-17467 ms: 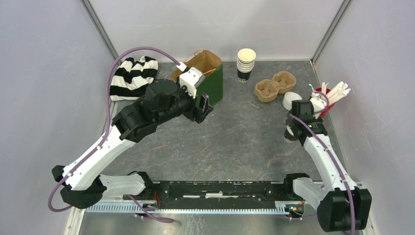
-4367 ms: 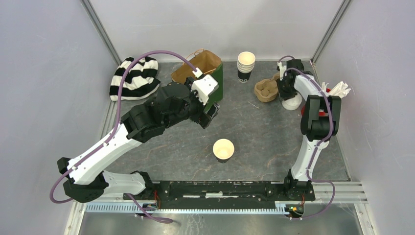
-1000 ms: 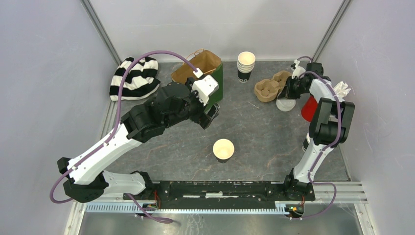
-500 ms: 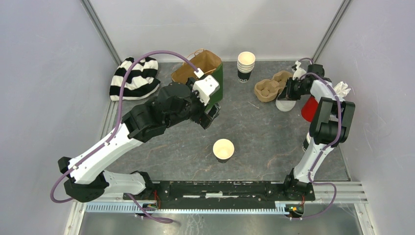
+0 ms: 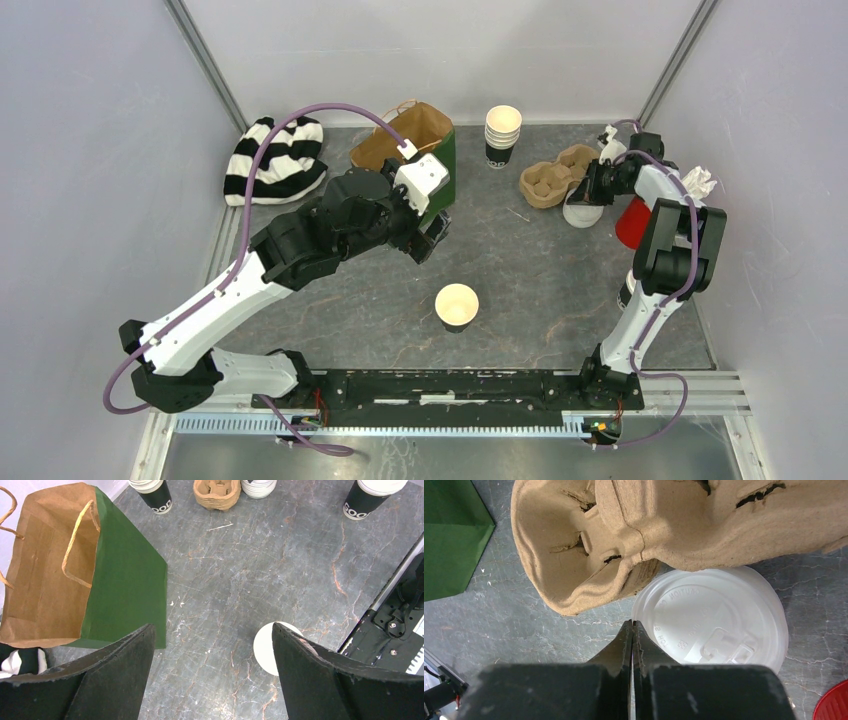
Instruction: Pack the takeout coffee
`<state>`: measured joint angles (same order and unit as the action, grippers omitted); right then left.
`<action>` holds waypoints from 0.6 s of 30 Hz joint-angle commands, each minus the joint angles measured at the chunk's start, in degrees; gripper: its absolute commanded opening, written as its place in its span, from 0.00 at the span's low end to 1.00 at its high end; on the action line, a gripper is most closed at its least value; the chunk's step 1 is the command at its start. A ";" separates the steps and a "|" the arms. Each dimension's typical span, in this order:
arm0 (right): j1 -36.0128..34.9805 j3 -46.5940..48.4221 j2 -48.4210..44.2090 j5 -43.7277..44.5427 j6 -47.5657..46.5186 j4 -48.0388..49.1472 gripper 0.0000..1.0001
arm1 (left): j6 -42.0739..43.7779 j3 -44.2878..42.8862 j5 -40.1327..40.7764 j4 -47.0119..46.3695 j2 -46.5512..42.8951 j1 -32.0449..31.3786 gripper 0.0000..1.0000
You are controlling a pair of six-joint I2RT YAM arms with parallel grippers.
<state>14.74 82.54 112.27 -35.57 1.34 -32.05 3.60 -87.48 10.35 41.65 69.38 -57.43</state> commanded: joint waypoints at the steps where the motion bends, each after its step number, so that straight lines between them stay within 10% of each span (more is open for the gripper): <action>1: 0.20 -0.71 -0.56 -0.49 0.14 1.82 0.00 | 2.69 -2.16 -0.64 -0.82 -0.09 -0.40 0.92; 18: 2.90 -0.61 -3.55 -4.55 1.95 2.37 0.00 | 2.71 -2.08 -0.82 -0.95 -0.04 -0.40 0.92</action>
<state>17.19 82.13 110.32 -37.17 2.42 -31.70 3.60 -87.48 10.33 41.65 69.38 -57.41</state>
